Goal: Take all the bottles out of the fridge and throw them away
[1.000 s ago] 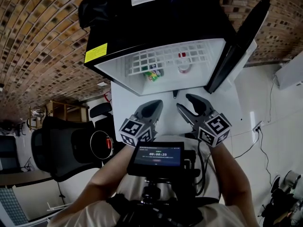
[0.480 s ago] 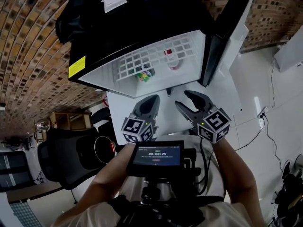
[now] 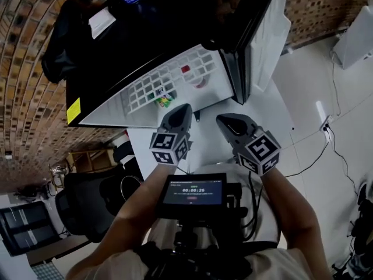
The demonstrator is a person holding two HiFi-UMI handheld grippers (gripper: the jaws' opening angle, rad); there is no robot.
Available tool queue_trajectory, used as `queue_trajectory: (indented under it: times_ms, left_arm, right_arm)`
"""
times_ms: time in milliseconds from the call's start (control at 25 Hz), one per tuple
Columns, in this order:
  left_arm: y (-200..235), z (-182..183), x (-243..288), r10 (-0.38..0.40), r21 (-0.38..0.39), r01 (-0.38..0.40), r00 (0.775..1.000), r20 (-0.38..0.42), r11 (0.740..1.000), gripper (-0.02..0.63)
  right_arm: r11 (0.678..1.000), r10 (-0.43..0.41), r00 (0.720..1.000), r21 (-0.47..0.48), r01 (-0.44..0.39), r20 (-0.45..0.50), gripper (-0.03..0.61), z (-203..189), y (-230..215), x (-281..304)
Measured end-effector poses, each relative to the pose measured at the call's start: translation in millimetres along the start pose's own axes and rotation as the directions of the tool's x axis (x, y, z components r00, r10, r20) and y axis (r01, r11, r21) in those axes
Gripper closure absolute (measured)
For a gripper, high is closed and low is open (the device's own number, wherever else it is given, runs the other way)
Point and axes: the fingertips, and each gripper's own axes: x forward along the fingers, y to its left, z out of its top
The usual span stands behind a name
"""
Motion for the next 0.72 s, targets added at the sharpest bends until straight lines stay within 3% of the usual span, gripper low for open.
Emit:
queue_trajectory:
  times_ms: [160,240,320,400,520,640,720]
  left_arm:
    - [16.0,3.5,23.3,0.034,0.02,-0.034,0.999,-0.014,0.999,0.584]
    - [22.4,6.6,35.4,0.043,0.022,-0.043,0.999,-0.015,0.999,0.5]
    - [27.0,11.2,48.2,0.052,0.025,-0.052,0.999,-0.011,0.998,0.359]
    - [30.3,16.0,61.3,0.061,0.045,-0.06,0.998,-0.021,0.997,0.283]
    - [38.3,12.1,84.6,0.066,0.054,-0.063,0.996,-0.055,0.997,0.245]
    - [44.4,2.7,108.6,0.063,0.018,-0.062,0.994,-0.093,0.998,0.245]
    - [48.3,1.7,118.1,0.083,0.038,-0.079,0.991,-0.104,0.996,0.245]
  right_arm:
    - [0.999,0.022,1.0,0.025,-0.022,0.005,0.574,-1.9,-4.5,-0.9]
    - [0.999,0.024,1.0,0.037,-0.024,0.004,0.574,-2.8,-6.7,-1.2]
    - [0.999,0.024,1.0,0.041,-0.024,0.001,0.574,-4.4,-9.5,-2.4]
    - [0.999,0.026,1.0,0.046,-0.026,-0.002,0.574,-6.8,-11.6,-4.3]
    - [0.997,0.002,1.0,0.079,-0.001,-0.009,0.574,-11.9,-17.7,-11.0]
    - [0.994,-0.03,0.999,0.1,0.032,-0.021,0.574,-17.0,-24.3,-19.7]
    - [0.993,-0.045,0.999,0.105,0.047,-0.024,0.574,-18.7,-26.5,-23.4]
